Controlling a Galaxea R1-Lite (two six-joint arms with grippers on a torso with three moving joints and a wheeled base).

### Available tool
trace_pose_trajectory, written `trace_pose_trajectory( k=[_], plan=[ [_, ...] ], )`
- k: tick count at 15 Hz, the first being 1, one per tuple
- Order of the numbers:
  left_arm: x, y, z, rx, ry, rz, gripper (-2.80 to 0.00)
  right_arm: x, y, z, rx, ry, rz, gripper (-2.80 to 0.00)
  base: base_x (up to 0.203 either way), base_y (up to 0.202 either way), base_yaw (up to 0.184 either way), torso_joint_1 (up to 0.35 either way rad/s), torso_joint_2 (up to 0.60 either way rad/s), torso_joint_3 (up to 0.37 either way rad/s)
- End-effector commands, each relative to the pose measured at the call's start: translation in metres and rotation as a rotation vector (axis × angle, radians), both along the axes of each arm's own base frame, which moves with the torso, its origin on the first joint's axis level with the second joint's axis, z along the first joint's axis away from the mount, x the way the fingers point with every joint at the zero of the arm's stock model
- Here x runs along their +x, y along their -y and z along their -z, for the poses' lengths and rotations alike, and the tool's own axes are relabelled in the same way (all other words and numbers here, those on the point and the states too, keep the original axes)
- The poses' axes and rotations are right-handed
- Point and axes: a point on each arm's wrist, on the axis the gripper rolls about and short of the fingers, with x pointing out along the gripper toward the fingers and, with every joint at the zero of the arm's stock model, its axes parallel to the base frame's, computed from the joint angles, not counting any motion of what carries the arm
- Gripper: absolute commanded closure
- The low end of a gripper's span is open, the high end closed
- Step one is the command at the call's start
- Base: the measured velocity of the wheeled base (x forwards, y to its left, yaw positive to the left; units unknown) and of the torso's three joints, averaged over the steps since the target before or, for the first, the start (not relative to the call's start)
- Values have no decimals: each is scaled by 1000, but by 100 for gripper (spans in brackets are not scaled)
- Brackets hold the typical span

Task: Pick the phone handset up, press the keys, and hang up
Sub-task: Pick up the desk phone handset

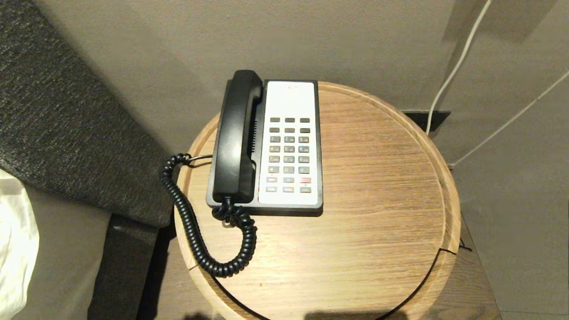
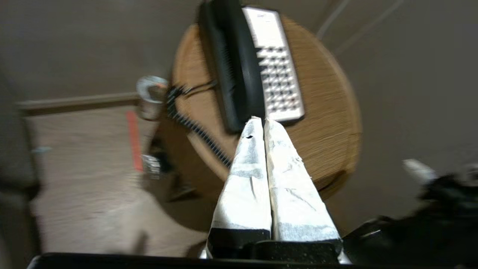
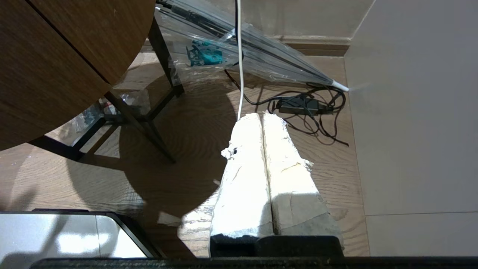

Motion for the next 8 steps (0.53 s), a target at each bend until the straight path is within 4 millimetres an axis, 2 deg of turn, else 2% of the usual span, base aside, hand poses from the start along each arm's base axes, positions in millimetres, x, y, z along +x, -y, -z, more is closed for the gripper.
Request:
trace_pose_trajectory(
  k=[1, 4, 5, 8],
  plan=[
    [85, 6, -37, -16, -196, 107, 0, 0, 0, 0, -1, -2, -1, 0, 0, 0, 0, 0, 0, 0],
    [119, 34, -41, 9, -350, 341, 0, 0, 0, 0, 0, -2, -1, 0, 0, 0, 0, 0, 0, 0],
    [131, 45, -37, 31, -400, 356, -280, 0, 0, 0, 0, -2, -1, 0, 0, 0, 0, 0, 0, 0],
    [159, 70, -30, 96, -455, 285, -280, 0, 0, 0, -1, -2, -1, 0, 0, 0, 0, 0, 0, 0]
  ],
)
